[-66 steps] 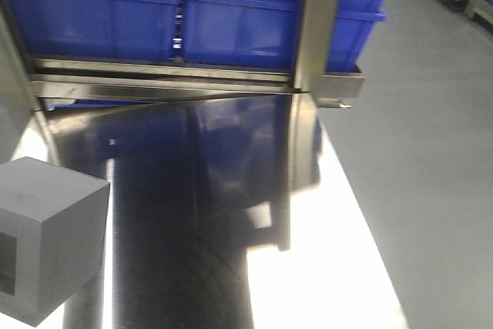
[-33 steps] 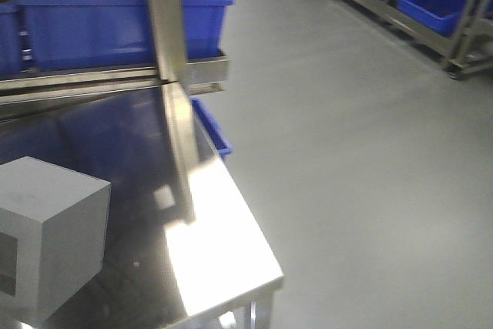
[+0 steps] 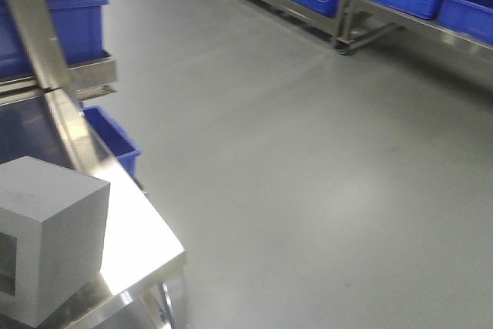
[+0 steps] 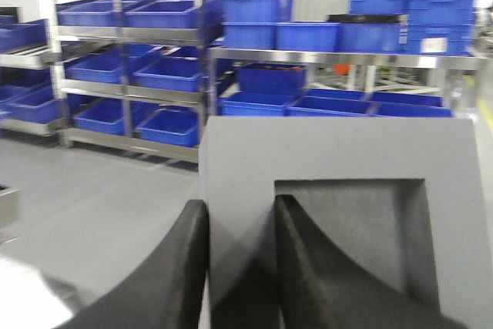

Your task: Sort gray base to blue bin

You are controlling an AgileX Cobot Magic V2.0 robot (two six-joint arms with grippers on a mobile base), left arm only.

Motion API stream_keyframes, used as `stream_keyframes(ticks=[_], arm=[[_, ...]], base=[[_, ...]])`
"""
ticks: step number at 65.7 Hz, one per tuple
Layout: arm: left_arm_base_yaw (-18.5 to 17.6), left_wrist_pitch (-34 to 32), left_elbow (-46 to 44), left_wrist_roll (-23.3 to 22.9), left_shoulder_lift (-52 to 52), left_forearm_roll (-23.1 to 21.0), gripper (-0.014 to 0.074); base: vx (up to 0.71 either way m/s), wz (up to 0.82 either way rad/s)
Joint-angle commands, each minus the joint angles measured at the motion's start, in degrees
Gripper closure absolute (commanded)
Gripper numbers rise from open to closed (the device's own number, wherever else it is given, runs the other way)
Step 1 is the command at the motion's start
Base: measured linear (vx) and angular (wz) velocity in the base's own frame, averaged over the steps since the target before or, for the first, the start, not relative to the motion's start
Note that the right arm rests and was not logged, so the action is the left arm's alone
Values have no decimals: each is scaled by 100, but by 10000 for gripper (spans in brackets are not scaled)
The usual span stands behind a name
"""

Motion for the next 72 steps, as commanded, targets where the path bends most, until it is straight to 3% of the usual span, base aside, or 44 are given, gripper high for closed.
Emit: stream_keyframes(ticks=[1, 72], arm=[[-24, -663, -163, -38, 44, -33, 602], [-24, -663, -163, -38, 44, -33, 602]], base=[[-8, -51], [-3, -64]])
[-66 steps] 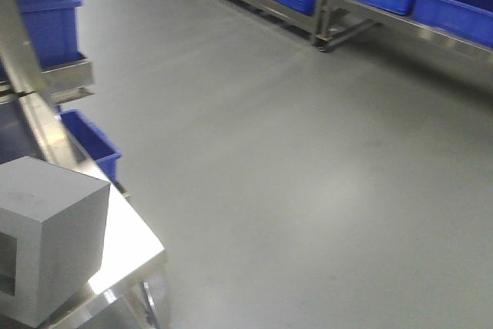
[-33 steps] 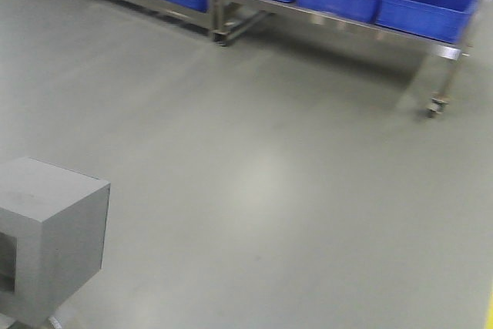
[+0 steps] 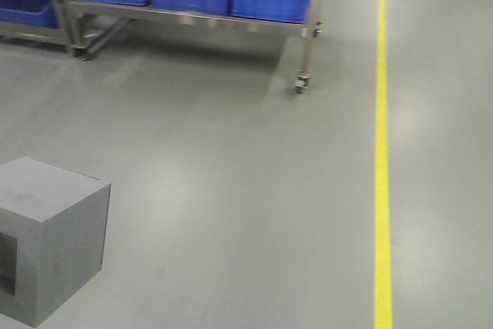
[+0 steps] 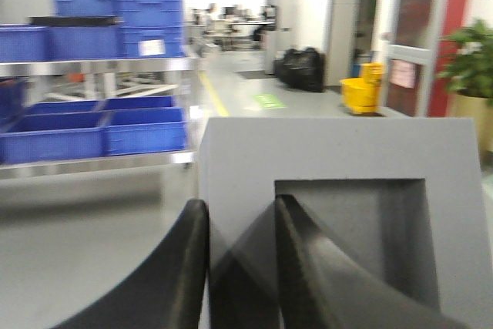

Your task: Sort gray base to blue bin

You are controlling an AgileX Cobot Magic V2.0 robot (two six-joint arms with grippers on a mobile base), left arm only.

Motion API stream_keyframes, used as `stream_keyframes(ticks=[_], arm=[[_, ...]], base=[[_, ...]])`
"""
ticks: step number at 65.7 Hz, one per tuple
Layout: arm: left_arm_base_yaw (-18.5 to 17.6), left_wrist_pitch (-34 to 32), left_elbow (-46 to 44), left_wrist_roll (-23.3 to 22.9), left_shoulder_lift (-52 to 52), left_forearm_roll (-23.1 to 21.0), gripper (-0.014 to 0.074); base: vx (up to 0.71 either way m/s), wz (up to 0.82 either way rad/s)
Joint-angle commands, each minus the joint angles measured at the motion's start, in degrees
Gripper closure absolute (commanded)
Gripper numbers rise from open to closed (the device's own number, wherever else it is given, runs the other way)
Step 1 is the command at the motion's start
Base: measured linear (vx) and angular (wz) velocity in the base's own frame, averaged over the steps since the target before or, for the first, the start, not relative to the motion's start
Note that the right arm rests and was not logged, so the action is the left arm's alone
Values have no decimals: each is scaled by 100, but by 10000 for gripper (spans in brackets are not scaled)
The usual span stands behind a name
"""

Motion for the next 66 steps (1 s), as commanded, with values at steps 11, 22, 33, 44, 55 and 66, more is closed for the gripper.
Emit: stream_keyframes(ticks=[11, 22, 33, 44, 55, 66], arm=[[-24, -663, -163, -38, 44, -33, 602], [-24, -663, -163, -38, 44, -33, 602], [-24, -657, -163, -38, 44, -33, 602], [-24, -657, -163, -38, 44, -33, 602], [-24, -657, -163, -38, 44, -33, 602], [-24, -657, -163, -38, 44, -33, 602]], base=[[9, -51], [14, -34], [19, -28], [24, -20], [28, -11], [31, -6]])
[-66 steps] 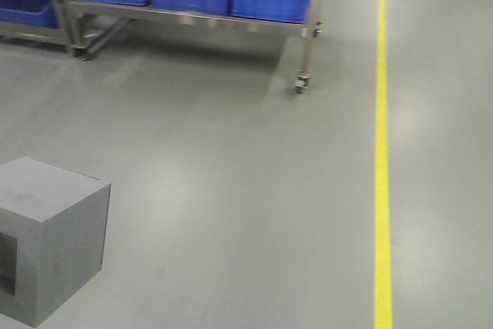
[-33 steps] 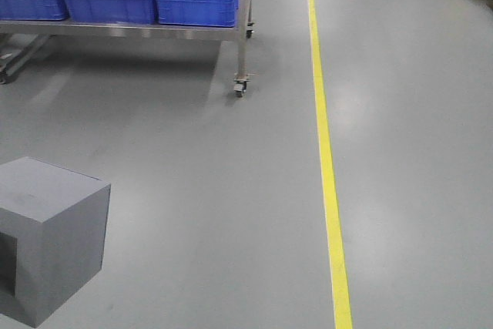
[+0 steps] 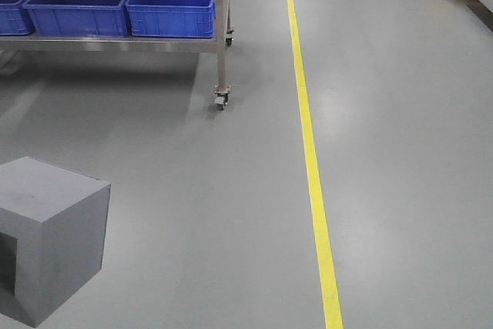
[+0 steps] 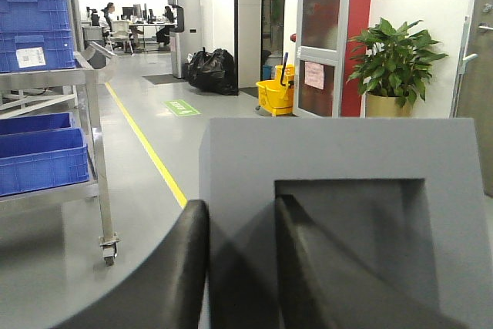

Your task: Sort gray base to blue bin

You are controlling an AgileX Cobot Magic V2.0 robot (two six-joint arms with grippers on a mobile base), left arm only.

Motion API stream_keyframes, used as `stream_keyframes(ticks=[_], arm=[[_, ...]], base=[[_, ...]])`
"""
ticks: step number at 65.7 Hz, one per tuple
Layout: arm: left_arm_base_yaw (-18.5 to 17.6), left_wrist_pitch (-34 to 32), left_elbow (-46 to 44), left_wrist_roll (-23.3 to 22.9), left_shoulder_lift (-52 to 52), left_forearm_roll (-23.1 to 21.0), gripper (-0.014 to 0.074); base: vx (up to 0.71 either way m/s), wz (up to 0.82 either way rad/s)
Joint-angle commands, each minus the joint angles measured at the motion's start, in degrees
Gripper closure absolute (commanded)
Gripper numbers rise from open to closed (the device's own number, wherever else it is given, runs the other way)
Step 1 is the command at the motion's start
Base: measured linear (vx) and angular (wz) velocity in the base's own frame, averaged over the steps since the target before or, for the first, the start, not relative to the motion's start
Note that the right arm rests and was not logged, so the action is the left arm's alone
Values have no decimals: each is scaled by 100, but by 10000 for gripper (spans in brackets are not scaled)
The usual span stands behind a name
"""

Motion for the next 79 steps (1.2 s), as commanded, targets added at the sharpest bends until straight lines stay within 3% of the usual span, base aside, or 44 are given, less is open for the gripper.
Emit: stream_keyframes(ticks=[1, 79], arm=[[-24, -657, -163, -38, 44, -33, 602], [-24, -657, -163, -38, 44, -33, 602]], base=[[32, -5], [39, -2]])
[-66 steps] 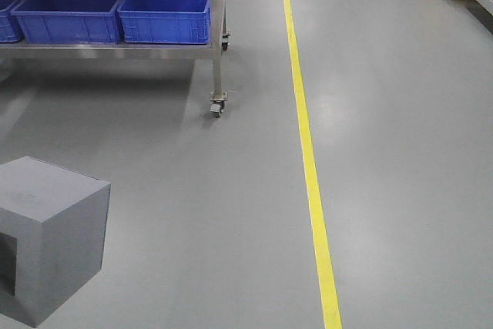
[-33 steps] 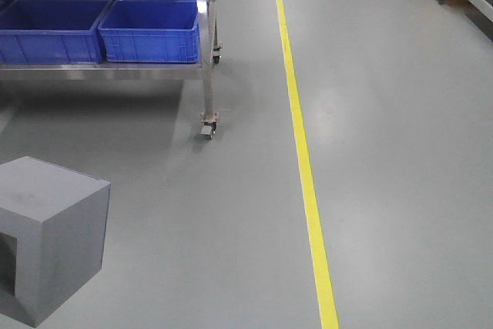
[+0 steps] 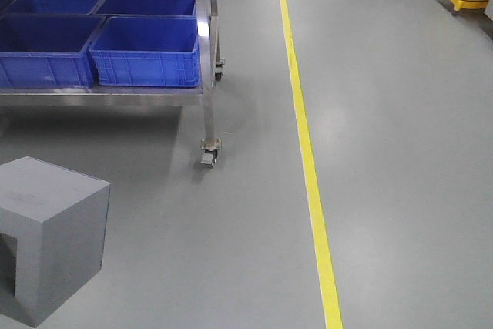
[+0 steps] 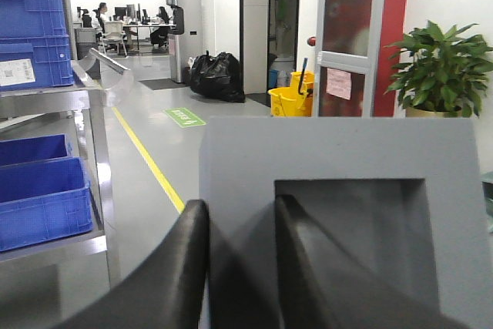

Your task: Sort gray base to blue bin

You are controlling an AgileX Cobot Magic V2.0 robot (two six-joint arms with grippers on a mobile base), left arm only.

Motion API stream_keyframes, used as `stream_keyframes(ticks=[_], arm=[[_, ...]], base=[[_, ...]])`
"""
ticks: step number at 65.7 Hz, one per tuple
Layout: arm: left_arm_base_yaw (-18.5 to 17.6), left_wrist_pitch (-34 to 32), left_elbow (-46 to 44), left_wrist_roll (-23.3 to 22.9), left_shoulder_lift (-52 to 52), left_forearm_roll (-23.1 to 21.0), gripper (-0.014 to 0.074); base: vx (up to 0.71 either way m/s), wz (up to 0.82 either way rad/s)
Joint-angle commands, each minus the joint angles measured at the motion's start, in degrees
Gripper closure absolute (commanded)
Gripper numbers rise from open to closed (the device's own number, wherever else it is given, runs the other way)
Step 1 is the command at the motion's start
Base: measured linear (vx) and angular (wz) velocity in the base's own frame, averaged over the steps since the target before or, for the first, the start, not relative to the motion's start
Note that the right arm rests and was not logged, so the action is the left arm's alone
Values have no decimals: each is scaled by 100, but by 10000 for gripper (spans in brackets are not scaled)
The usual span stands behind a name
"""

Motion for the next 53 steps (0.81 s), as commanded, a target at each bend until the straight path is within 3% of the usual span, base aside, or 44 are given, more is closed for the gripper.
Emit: stream_keyframes(ticks=[1, 53], arm=[[-24, -657, -163, -38, 44, -33, 602], [-24, -657, -163, -38, 44, -33, 602]], base=[[43, 6], [39, 3]])
